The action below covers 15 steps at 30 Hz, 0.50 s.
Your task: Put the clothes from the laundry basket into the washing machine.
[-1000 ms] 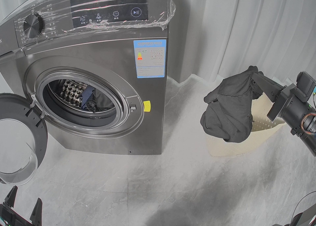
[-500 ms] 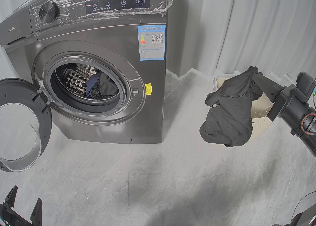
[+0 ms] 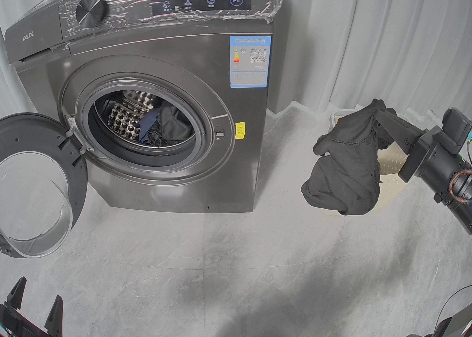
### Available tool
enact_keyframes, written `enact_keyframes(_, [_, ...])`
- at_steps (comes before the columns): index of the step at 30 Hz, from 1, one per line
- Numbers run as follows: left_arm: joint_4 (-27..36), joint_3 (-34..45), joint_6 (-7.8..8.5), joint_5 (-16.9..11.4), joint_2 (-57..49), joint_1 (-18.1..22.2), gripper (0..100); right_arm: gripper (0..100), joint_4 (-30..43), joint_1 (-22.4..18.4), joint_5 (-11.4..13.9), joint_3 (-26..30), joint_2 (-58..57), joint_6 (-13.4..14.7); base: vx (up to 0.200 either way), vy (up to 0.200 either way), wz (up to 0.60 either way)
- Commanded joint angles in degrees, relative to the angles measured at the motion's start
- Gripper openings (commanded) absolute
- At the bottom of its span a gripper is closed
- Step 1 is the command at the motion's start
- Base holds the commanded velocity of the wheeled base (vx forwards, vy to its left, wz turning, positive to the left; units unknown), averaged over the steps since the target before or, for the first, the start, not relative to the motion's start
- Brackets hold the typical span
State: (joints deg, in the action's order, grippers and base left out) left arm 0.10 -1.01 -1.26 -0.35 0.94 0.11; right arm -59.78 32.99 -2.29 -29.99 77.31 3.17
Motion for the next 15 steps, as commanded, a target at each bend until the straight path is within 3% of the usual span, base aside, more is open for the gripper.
enact_keyframes(1, [0.0,0.9,-0.06,0.0,-0.9,0.0,100,0,-0.1,0.1,0.1,0.0,0.1,0.0,0.000,0.200,0.00])
enact_keyframes(13, [0.0,0.9,0.03,0.0,-0.9,0.0,100,0,-0.2,0.2,0.1,0.1,0.1,0.1,0.000,0.200,0.00])
enact_keyframes(15, [0.0,0.9,0.03,0.0,-0.9,0.0,100,0,-0.3,0.2,0.1,0.1,0.1,0.1,0.000,0.000,0.00])
